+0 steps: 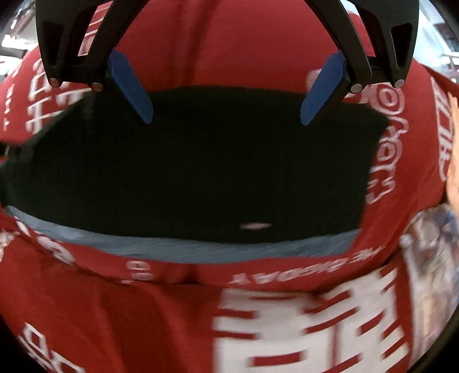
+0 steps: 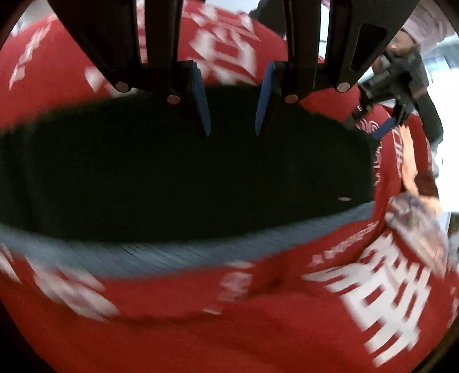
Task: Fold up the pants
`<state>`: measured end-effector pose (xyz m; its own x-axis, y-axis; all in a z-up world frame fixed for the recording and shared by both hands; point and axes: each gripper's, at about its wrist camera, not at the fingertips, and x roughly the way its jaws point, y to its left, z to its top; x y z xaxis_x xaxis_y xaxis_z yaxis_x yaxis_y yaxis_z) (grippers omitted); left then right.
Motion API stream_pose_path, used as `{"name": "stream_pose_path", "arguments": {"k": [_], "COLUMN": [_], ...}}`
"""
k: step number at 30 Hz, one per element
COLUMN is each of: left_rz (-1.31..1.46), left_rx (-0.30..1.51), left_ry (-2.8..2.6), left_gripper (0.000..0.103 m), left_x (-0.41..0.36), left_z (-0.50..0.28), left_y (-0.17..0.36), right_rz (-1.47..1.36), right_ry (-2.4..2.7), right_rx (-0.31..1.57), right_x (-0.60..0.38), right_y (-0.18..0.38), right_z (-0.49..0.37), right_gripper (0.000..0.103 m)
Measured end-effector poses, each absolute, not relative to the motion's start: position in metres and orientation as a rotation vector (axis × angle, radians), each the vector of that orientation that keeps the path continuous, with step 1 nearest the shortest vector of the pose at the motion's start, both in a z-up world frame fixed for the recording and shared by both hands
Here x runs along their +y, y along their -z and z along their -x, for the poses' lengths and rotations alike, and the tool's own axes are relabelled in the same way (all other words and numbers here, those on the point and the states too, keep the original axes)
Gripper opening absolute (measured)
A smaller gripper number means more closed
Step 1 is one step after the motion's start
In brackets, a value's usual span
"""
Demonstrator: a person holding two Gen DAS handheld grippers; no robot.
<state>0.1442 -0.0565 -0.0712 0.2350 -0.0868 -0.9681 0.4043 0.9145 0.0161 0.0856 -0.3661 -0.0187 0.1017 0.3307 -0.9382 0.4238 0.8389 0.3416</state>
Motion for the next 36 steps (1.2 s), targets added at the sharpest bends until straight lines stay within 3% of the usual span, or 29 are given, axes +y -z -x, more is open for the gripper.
{"name": "stream_pose_path", "arguments": {"k": [8, 18, 19, 21, 29, 36], "left_rz": [-0.396, -0.295, -0.301, -0.308, -0.320, -0.415], "left_rx": [1.398, 1.459, 1.456, 1.452, 1.446, 1.461], "left_ry": [0.388, 0.370, 0.369, 0.368, 0.389, 0.386], "left_gripper": [0.103, 0.103, 0.103, 0.103, 0.103, 0.103], "left_x": [-0.152, -0.135, -0.136, -0.137, -0.129, -0.138], "left_z": [-0.124, -0.133, -0.132, -0.132, -0.122, -0.111], "left_y": [0.117, 0.125, 0.124, 0.123, 0.118, 0.107], "right_rz": [-0.894, -1.296, -1.307, -1.318, -1.254, -1.125], "right_ry": [0.225, 0.223, 0.244, 0.279, 0.294, 0.289], "right_rx": [1.381, 1.199, 1.198, 1.197, 1.244, 1.347], "right_x": [-0.455, -0.487, -0.488, -0.489, -0.486, -0.480], "right_y": [0.024, 0.074, 0.077, 0.078, 0.079, 0.059], "right_z": [-0.016, -0.014, -0.011, -0.010, 0.009, 0.017], "right_gripper": [0.036, 0.039, 0.033, 0.008, 0.008, 0.013]}}
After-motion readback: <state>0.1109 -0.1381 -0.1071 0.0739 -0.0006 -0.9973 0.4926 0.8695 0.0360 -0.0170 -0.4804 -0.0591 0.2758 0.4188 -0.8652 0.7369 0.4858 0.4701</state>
